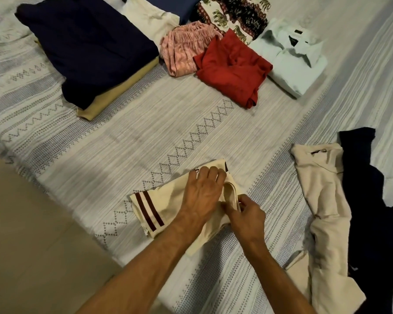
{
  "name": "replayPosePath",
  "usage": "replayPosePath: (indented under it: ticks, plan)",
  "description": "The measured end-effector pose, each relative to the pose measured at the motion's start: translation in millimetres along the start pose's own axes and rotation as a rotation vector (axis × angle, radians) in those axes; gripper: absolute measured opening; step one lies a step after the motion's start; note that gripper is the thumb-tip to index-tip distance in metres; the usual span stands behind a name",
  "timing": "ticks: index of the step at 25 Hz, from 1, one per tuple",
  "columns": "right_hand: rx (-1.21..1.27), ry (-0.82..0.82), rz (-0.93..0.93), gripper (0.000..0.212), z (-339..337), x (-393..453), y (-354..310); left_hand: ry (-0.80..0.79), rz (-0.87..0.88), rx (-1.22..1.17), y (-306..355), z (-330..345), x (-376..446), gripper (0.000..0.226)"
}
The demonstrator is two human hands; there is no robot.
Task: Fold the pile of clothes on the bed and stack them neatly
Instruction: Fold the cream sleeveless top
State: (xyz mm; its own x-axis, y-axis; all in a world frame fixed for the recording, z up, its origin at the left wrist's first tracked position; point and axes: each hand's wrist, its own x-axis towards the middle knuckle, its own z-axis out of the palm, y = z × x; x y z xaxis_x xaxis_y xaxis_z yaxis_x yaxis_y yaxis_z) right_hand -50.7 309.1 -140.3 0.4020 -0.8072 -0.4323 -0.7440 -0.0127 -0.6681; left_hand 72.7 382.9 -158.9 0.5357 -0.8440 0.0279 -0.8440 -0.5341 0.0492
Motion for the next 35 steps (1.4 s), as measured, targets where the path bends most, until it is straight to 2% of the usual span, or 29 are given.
replayPosePath:
  ticks: [4, 6, 7, 10, 12, 13, 16, 19, 21, 23, 25, 26, 27, 28, 30, 32, 35]
  plan:
    - [0.170, -0.040, 0.020, 0.007, 2.8, 12.7, -5.4, -0.058, 0.038, 0.104, 0.8, -7.3, 29.4, 0.033]
    - [0.297, -0.111, 0.019, 0.006, 7.7, 19.7, -14.0, -0.071, 0.013, 0.007, -5.2, -16.5, 43.9, 0.037]
    - [0.353, -0.131, 0.038, 0.007, 10.2, 23.1, -18.4, -0.021, 0.006, -0.074, -10.6, -23.2, 50.1, 0.039]
    - [0.290, -0.085, 0.147, 0.010, 12.5, 35.5, -15.5, 0.137, 0.185, -0.246, -19.7, -24.0, 54.7, 0.037]
    - [0.262, -0.075, 0.199, 0.013, 8.8, 36.9, -6.9, 0.076, 0.288, -0.216, -17.2, -14.8, 37.4, 0.042]
    - [0.245, -0.073, 0.199, 0.014, 5.7, 36.9, -2.1, 0.028, 0.279, -0.184, -15.4, -10.2, 24.5, 0.045]
    - [0.187, -0.103, 0.157, 0.019, -5.3, 35.2, 10.3, 0.028, 0.109, -0.106, -17.1, 2.8, -14.2, 0.059]
    - [0.146, -0.183, 0.089, 0.023, -13.0, 36.0, 17.9, 0.100, -0.030, -0.096, -31.7, 6.6, -42.4, 0.050]
    - [-0.056, -0.138, -0.028, 0.024, -17.7, 37.1, 17.5, 0.157, 0.059, -0.107, -44.7, 12.6, -63.4, 0.040]
    - [-0.171, -0.023, -0.137, 0.026, -19.5, 35.5, 9.0, 0.115, 0.176, -0.170, -60.1, 13.6, -84.0, 0.041]
    - [-0.077, 0.097, -0.196, 0.033, -18.3, 38.3, -4.0, 0.064, 0.275, -0.162, -75.6, 8.7, -100.0, 0.034]
    - [-0.011, 0.100, -0.192, 0.041, -14.5, 45.4, -7.4, 0.056, 0.302, -0.167, -82.9, 4.3, -106.2, 0.023]
    - [0.019, 0.047, -0.163, 0.054, -10.1, 52.0, -13.3, 0.040, 0.289, -0.206, -88.4, -3.3, -111.0, 0.017]
    - [-0.003, -0.026, -0.106, 0.071, -3.9, 59.7, -19.5, 0.031, 0.226, -0.272, -92.5, -11.7, -115.0, 0.024]
    - [-0.165, -0.195, -0.017, 0.091, 5.3, 75.7, -27.3, 0.060, -0.018, -0.453, -103.8, -27.2, -119.9, 0.033]
    - [-0.224, -0.349, 0.032, 0.083, 6.0, 84.0, -39.1, 0.080, -0.155, -0.509, -117.8, -29.4, -126.7, 0.038]
    - [-0.159, -0.592, 0.122, 0.054, -7.7, 89.9, -52.5, -0.093, -0.121, -0.465, -134.0, -14.0, -141.1, 0.042]
